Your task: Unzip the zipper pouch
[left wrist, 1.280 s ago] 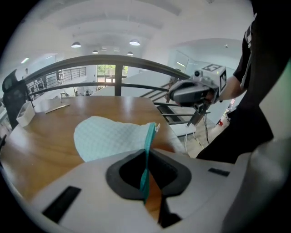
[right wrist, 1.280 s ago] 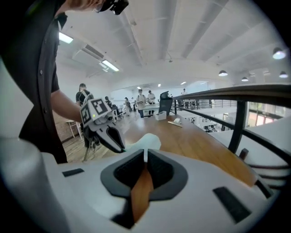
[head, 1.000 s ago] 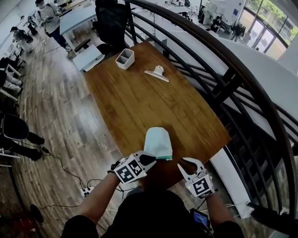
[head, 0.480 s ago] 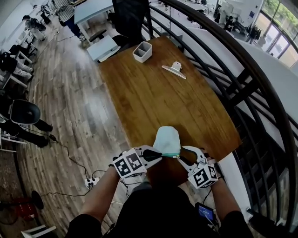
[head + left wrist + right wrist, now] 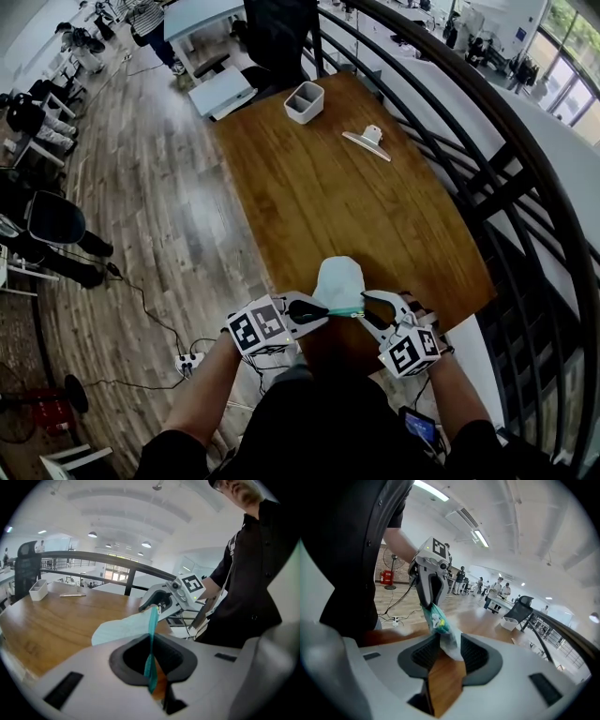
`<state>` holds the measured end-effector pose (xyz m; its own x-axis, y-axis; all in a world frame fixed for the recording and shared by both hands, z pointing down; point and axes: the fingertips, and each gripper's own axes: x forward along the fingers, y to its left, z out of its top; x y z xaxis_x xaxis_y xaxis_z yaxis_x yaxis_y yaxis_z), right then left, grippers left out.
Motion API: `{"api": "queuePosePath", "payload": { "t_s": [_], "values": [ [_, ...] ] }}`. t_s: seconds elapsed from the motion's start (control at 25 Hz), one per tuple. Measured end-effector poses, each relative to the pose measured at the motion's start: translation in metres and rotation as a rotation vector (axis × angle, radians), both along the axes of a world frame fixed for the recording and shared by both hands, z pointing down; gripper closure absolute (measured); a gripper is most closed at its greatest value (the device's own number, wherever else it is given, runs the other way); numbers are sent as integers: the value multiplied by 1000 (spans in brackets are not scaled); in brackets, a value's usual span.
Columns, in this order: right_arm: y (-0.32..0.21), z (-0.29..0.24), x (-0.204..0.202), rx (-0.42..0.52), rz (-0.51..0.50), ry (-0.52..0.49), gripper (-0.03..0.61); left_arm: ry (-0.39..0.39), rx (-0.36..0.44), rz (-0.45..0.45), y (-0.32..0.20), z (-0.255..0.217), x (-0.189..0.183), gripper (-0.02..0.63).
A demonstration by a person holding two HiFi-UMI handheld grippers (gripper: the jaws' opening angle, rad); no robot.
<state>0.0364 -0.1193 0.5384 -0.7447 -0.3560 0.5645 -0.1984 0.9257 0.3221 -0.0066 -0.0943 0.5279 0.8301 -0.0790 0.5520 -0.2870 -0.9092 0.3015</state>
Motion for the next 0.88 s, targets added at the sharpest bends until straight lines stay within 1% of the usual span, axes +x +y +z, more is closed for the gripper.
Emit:
{"api": "queuePosePath", "payload": {
  "t_s": [0.04, 0.12, 0.2, 0.24, 0.36, 0.52, 0.64, 0.76, 0.88],
  "values": [
    [0, 1, -2, -1, -6, 2, 451, 0, 1, -2, -1, 0, -1, 583],
    [0, 0, -3, -11, -5, -8, 498, 3, 11, -20, -6, -1, -4, 583],
    [1, -6, -2, -23, 14, -33, 544, 5, 34, -40, -12, -4, -5, 581],
    [1, -9, -1, -32, 28, -47, 553, 7, 50, -49, -15, -6, -5, 581],
    [2, -19, 3, -71, 83, -93, 563, 21, 97, -71, -25, -11, -5, 569],
    [-3, -28, 10, -150, 181, -171, 568, 33, 153, -90, -37, -21, 0, 545],
    [-3, -29, 14, -183, 241, -196, 570, 41, 189, -147, -49, -31, -4, 529],
    [-2, -30, 17, -194, 275, -195, 571, 99, 168, -225, -58, -45, -12, 529],
    [-5, -31, 21, -205, 321, -199, 571, 185, 101, -263, -59, -58, -12, 531]
  ]
}}
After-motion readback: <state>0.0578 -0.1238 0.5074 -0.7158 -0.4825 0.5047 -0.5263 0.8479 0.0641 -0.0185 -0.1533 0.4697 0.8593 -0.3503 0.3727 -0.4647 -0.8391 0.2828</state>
